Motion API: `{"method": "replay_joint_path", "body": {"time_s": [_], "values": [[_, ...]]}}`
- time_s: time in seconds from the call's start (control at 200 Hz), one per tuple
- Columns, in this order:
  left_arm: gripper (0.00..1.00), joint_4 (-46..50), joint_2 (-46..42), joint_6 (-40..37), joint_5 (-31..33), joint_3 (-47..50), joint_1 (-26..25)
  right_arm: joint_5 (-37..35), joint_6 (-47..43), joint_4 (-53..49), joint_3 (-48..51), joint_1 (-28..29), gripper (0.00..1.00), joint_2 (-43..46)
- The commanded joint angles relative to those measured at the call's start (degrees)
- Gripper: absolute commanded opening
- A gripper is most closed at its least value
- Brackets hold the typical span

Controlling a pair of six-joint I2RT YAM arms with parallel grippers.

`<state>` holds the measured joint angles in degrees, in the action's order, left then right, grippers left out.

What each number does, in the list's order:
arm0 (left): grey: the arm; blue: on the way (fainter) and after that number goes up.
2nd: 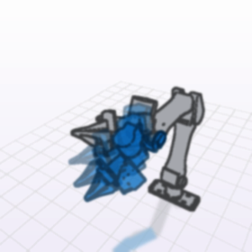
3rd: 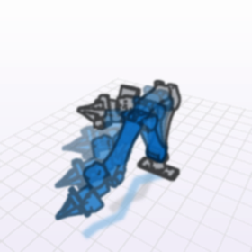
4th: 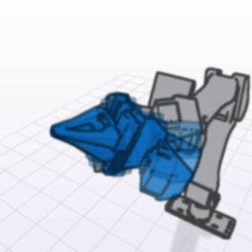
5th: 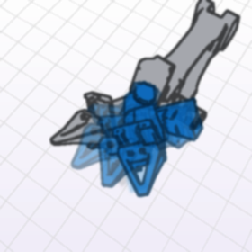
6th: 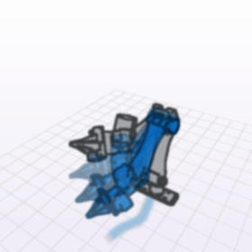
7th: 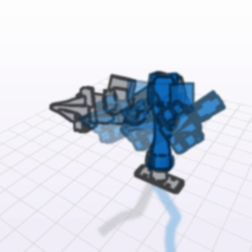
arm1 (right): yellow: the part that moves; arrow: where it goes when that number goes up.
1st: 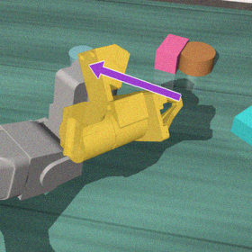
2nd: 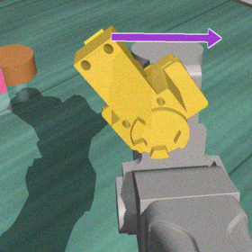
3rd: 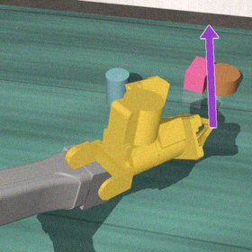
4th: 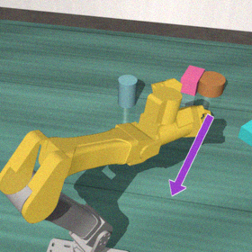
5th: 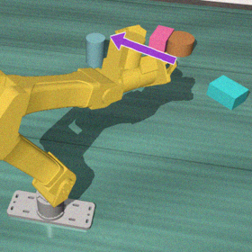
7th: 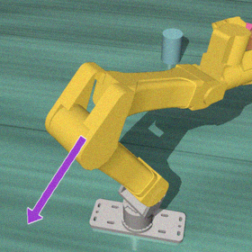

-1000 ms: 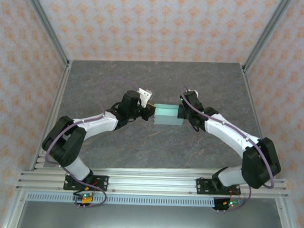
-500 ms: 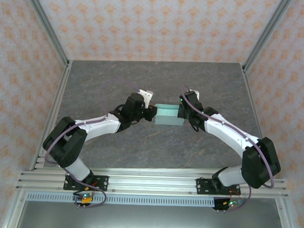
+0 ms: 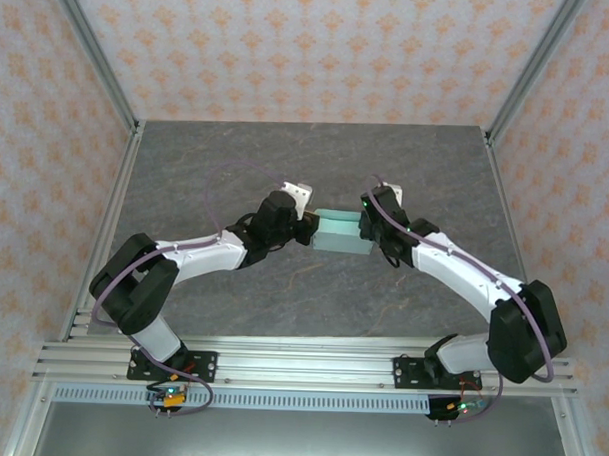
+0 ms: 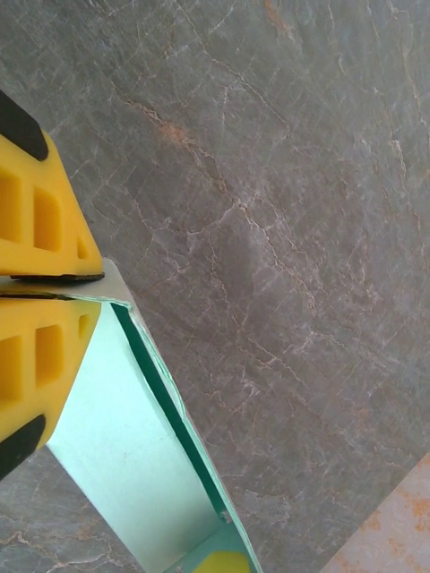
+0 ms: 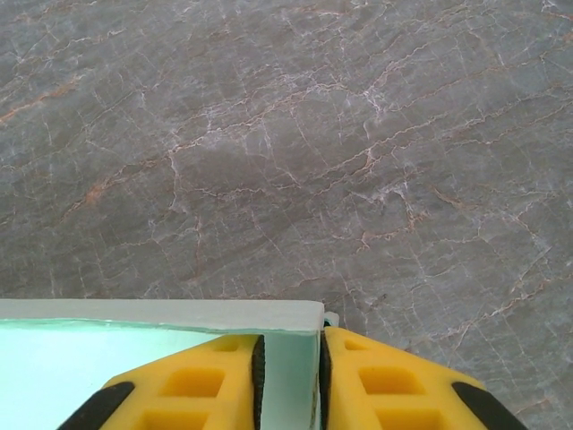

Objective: Fold the paper box

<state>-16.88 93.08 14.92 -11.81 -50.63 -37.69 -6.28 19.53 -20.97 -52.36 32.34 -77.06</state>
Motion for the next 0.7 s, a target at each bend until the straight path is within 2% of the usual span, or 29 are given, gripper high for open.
{"method": "replay_joint_path", "body": {"time_s": [0.0, 0.08, 0.215, 0.305, 0.536, 0.621, 0.696], "values": [[0.11, -1.7, 0.4, -1.0, -1.5, -1.0, -1.9, 2.5, 1.4, 1.6, 1.1, 1.4, 0.25, 1.9], [0.11, -1.4, 0.2, -1.3, -1.1, -1.0, -2.0, 2.5, 1.8, 1.4, 1.4, 1.3, 0.26, 2.5], [0.11, -1.0, -0.2, -1.8, -1.2, -1.1, -2.1, 2.3, 2.2, 0.3, 2.0, 1.4, 0.41, 4.3], [0.11, -0.6, -0.3, -2.3, -1.3, -1.1, -2.1, 1.5, 1.3, -0.2, 2.3, 1.3, 0.55, 6.4], [0.11, 0.7, -1.2, -3.9, -0.9, -1.0, -2.2, 3.0, -7.3, -1.6, 1.3, 1.4, 0.77, 11.5], [0.11, 1.0, -1.5, -4.3, -0.7, -0.9, -2.2, 0.8, -9.2, -3.5, 0.0, 1.2, 0.81, 12.9], [0.11, 1.4, -1.6, -4.5, -0.7, -1.0, -2.2, -2.5, -7.2, -5.9, -1.2, 0.6, 0.96, 13.9]]}}
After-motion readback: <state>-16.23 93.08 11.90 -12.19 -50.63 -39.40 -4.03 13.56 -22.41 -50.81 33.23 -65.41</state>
